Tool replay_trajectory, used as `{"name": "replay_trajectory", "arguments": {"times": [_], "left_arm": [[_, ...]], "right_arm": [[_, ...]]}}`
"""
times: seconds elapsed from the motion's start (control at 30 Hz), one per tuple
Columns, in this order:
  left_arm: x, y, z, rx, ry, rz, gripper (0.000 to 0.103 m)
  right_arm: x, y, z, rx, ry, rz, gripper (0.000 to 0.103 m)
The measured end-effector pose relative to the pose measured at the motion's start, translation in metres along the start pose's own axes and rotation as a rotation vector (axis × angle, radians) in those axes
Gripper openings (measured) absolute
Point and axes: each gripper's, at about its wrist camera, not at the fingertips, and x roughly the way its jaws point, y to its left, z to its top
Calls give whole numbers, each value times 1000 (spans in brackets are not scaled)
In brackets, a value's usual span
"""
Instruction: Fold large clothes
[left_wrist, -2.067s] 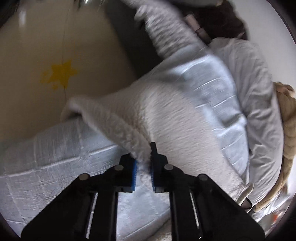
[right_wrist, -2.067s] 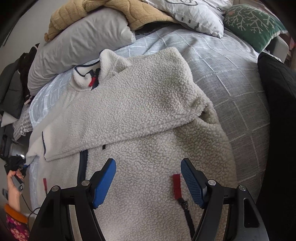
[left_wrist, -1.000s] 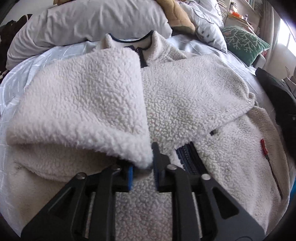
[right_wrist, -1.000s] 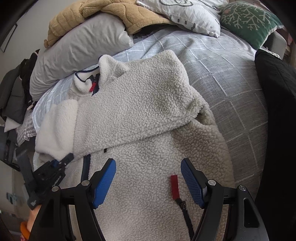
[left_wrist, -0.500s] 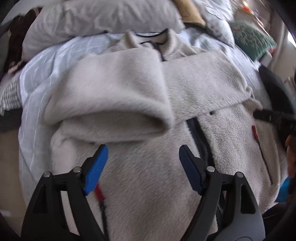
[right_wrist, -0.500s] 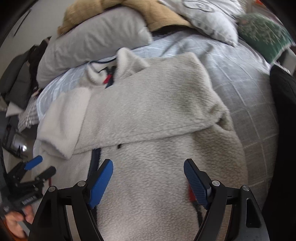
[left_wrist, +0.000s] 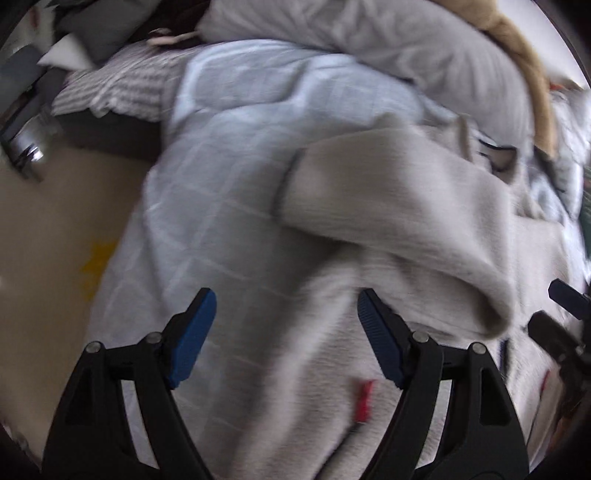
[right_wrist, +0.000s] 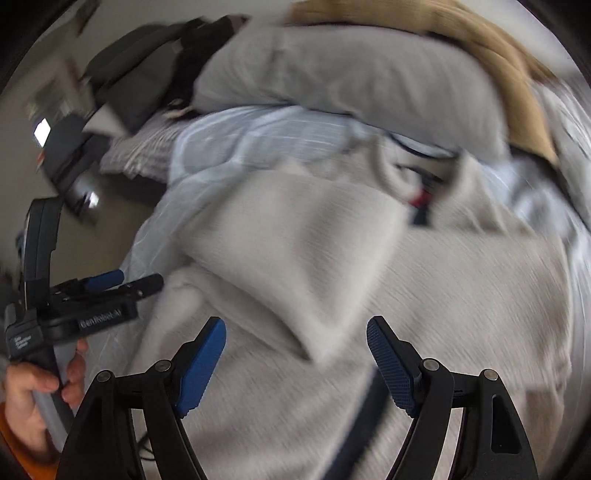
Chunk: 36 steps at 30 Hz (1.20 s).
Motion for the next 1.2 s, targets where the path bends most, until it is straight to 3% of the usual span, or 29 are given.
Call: {"name": "replay_trajectory", "arguments": {"times": [0.13, 0.17, 0.2, 0.23, 0.3, 0.37, 0.5, 0.63, 0.73, 0.8, 0.9, 1.03, 1.2], "left_arm": [[7, 21, 2, -64, 17, 3, 79], [9, 23, 2, -78, 25, -12, 79], [11, 24, 1, -82, 31, -22, 79], [13, 24, 1, -85, 37, -32, 79], [15, 23, -1, -83, 46, -60, 79], [15, 22, -1, -78, 49, -83, 79], [13, 20, -2, -70, 37, -114, 78], [12, 16, -5, -42, 35, -116, 75], [14, 15, -7, -44, 54, -130, 69], [12, 15, -7, -58, 64, -166, 67], [6, 12, -7, -78, 74, -260, 66], [7, 7, -9, -137, 98, -444, 66], [38, 6, -10, -271, 115, -577, 66]], "right_arm": [[45, 43, 20, -142, 50, -35, 78], [58, 53, 24, -182, 68, -65, 68], [67, 60, 26, -215, 76, -94, 37], [76, 67, 27, -252, 80, -123, 21], [83, 69, 33, -268, 81, -158, 15], [68, 58, 39, -221, 20, -146, 14], [17, 5, 38, -25, -89, -138, 13], [-6, -66, 6, 182, -61, -168, 16], [-3, -109, -24, 290, 28, -206, 27], [-5, -123, -40, 326, 56, -194, 42], [-16, -119, -49, 307, 31, -200, 65], [-25, -87, -39, 162, -22, -229, 68], [12, -34, -9, -76, -8, -279, 68]]}}
